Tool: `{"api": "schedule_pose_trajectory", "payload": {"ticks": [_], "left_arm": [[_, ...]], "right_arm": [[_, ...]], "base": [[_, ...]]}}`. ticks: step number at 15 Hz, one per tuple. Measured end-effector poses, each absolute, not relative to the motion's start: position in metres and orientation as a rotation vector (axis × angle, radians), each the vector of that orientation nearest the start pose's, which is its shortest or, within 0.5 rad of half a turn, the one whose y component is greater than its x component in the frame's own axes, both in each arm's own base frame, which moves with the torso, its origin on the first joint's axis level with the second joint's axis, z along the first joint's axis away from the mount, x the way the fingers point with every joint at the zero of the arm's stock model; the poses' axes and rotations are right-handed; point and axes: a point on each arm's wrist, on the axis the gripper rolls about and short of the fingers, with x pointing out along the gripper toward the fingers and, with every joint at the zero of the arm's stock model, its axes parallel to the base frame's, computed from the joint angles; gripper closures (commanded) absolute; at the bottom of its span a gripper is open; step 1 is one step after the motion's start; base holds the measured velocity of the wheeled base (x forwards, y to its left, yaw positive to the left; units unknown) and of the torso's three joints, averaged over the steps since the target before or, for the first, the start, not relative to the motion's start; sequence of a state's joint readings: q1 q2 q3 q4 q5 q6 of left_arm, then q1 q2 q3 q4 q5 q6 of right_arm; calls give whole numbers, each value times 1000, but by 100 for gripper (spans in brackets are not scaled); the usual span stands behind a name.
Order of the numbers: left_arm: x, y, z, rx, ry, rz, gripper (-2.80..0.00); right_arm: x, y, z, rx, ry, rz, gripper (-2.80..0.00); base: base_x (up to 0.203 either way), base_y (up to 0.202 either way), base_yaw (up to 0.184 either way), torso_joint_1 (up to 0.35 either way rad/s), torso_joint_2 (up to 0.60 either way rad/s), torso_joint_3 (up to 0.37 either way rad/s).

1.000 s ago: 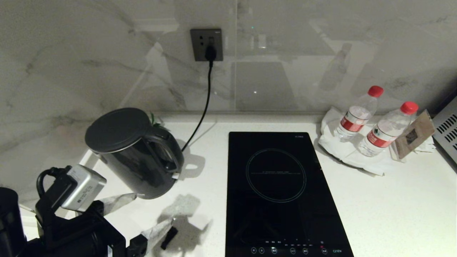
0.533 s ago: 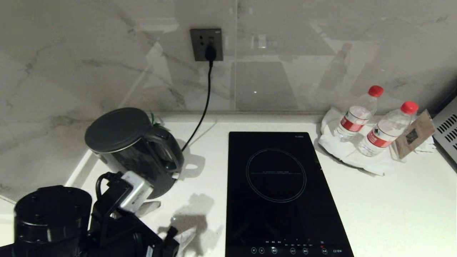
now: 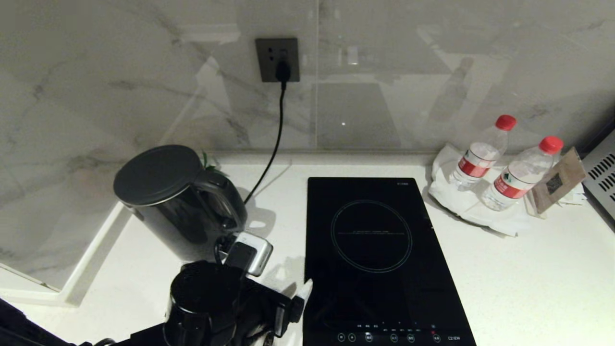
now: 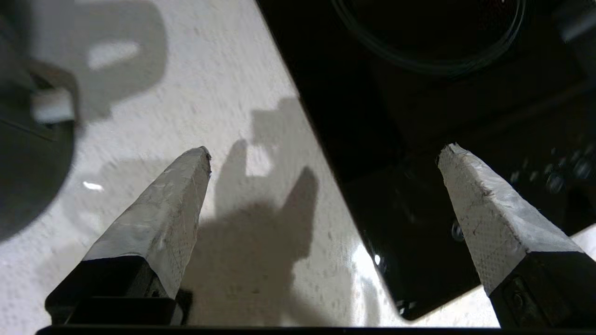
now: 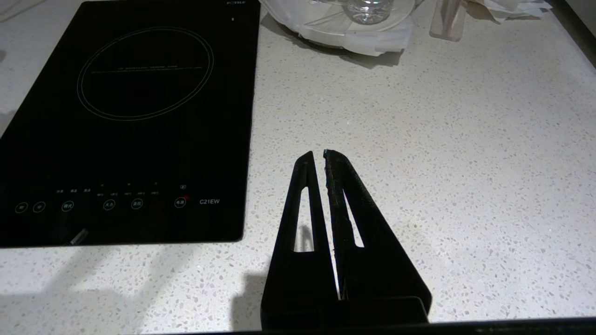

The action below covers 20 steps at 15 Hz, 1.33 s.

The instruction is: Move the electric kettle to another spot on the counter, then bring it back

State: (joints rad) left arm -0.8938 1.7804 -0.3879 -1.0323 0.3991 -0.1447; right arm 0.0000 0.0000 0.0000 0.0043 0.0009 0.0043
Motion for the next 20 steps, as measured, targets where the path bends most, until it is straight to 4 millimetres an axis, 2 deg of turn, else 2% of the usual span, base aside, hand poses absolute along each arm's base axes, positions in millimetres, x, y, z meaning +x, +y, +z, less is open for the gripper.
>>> {"api": "schedule_pose_trajectory", "payload": {"ticks": [4, 8, 12, 16, 20], "left_arm": [[177, -212, 78, 126, 346, -392, -280], [200, -228, 69, 56, 246, -321, -280], [225, -222, 62, 62, 241, -257, -280], [238, -214, 54, 70, 258, -225, -280], [249, -207, 57, 77, 228, -194, -280]], "right_arm": [[-23, 0, 75, 5, 4, 1, 0], [-23, 0, 75, 4, 4, 1, 0], [-23, 0, 75, 5, 4, 1, 0], [-23, 0, 75, 4, 4, 1, 0], [-23, 0, 75, 5, 4, 1, 0]], "base": [[0, 0, 0, 0, 0, 0], [0, 0, 0, 0, 0, 0], [0, 0, 0, 0, 0, 0], [0, 0, 0, 0, 0, 0], [0, 0, 0, 0, 0, 0]]}}
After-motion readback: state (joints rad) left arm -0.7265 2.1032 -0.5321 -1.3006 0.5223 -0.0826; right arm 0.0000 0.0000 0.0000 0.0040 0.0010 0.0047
